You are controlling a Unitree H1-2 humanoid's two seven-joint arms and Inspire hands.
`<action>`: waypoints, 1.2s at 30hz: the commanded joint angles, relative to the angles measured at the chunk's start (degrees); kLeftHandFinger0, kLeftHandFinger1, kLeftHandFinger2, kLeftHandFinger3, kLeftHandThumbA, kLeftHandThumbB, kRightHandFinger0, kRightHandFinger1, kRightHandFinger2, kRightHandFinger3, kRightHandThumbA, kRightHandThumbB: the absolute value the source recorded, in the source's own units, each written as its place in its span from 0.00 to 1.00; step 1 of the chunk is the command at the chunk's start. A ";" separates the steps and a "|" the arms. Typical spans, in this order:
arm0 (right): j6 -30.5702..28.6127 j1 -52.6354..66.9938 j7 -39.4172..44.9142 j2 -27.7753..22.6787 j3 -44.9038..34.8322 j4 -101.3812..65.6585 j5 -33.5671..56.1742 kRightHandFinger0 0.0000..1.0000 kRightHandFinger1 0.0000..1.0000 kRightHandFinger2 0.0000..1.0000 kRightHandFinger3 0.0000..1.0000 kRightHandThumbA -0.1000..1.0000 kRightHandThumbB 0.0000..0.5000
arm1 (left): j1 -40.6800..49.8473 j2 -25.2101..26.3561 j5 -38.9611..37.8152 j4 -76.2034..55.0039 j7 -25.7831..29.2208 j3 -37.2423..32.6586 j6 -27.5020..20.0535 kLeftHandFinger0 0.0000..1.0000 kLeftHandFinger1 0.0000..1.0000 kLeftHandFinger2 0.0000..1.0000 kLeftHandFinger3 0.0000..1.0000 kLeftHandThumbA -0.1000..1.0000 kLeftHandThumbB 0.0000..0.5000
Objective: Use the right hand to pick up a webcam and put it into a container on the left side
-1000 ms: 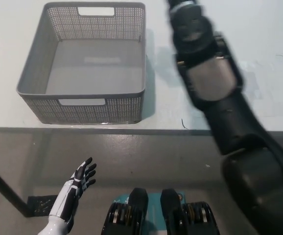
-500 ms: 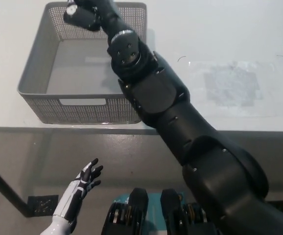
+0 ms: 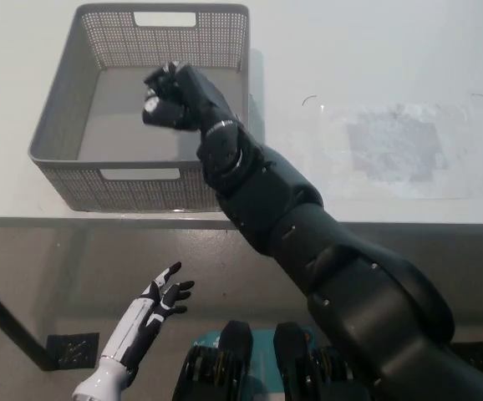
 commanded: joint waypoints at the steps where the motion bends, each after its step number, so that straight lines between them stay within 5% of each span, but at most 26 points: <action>1: -2.53 -1.65 -2.09 -0.97 1.31 0.10 -1.11 0.00 0.30 0.73 0.61 0.00 0.42 | -1.37 1.21 1.71 -2.58 -1.00 -0.71 -0.23 0.81 0.84 0.82 1.00 0.92 0.00; 6: -1.78 -0.48 -2.19 -1.76 3.45 0.49 -2.19 0.02 0.35 0.79 0.71 0.02 0.36 | -1.74 1.33 1.17 -2.23 -1.52 -1.16 -1.12 0.75 0.79 0.78 1.00 0.89 0.00; 7: -1.28 -0.60 -2.29 -1.81 3.87 0.55 -2.49 0.15 0.50 0.91 0.88 0.13 0.38 | -1.87 1.42 1.28 -2.12 -1.56 -1.21 -1.25 0.75 0.79 0.77 1.00 0.89 0.00; 8: -0.76 -0.77 -2.35 -1.85 4.27 0.62 -2.67 0.22 0.51 0.84 0.85 0.22 0.39 | -2.02 1.52 1.49 -2.05 -1.58 -1.27 -1.31 0.75 0.79 0.77 1.00 0.89 0.00; 9: 0.21 -1.04 -1.90 -1.84 4.68 0.67 -2.85 0.42 0.64 0.89 1.00 0.47 0.58 | -2.04 1.60 1.60 -1.92 -1.65 -1.33 -1.56 0.74 0.78 0.76 0.99 0.89 0.00; 10: 0.80 -1.18 -1.31 -1.92 5.07 0.69 -3.05 0.43 0.61 0.83 1.00 0.57 0.60 | -2.10 1.54 1.62 -1.80 -1.72 -1.38 -1.54 0.74 0.78 0.76 0.99 0.89 0.00; 11: 1.49 -1.47 2.33 -2.19 5.00 0.64 -2.40 0.92 1.00 1.00 1.00 0.78 0.76 | -1.97 1.54 1.72 -1.84 -1.80 -1.50 -1.63 0.73 0.76 0.74 0.97 0.89 0.00; 12: 1.88 -1.55 3.71 -2.29 5.09 0.58 -2.23 1.00 1.00 1.00 1.00 0.81 0.80 | -1.81 1.59 1.73 -2.01 -1.89 -1.57 -1.60 0.72 0.76 0.74 0.97 0.89 0.00; 16: 3.19 -1.98 5.80 -2.72 5.51 0.18 -2.31 1.00 1.00 1.00 1.00 1.00 0.94 | -1.59 1.61 2.33 -1.87 -1.66 -2.02 -2.30 0.71 0.73 0.72 0.95 0.90 0.00; 18: 3.35 -2.21 6.00 -2.85 5.49 -0.10 -2.17 1.00 1.00 1.00 1.00 1.00 0.97 | -1.57 1.65 2.33 -1.71 -1.62 -2.09 -2.47 0.71 0.73 0.73 0.94 0.89 0.00; 21: 2.91 -2.91 6.40 -3.09 4.84 -1.02 -1.47 1.00 1.00 1.00 1.00 1.00 0.88 | -1.52 2.13 2.86 -2.17 -1.93 -2.44 -1.96 0.70 0.74 0.74 0.95 0.91 0.00; 29: -1.82 -5.06 5.40 -3.97 1.67 -5.35 1.17 1.00 1.00 1.00 1.00 1.00 0.91 | -1.37 2.33 2.64 -2.59 -2.46 -2.99 -2.28 0.71 0.74 0.76 0.96 0.91 0.00; 32: -4.55 -7.11 5.08 -5.17 -0.28 -10.56 2.06 1.00 1.00 1.00 1.00 1.00 0.82 | -1.72 2.51 2.83 -2.81 -2.75 -3.05 -1.20 0.72 0.75 0.77 0.97 0.92 0.00; 36: -3.39 -8.11 5.54 -6.53 -2.31 -20.21 2.76 1.00 1.00 1.00 1.00 1.00 0.87 | -1.83 2.34 2.06 -2.30 -3.16 -2.77 -1.58 0.70 0.73 0.76 0.94 0.89 0.00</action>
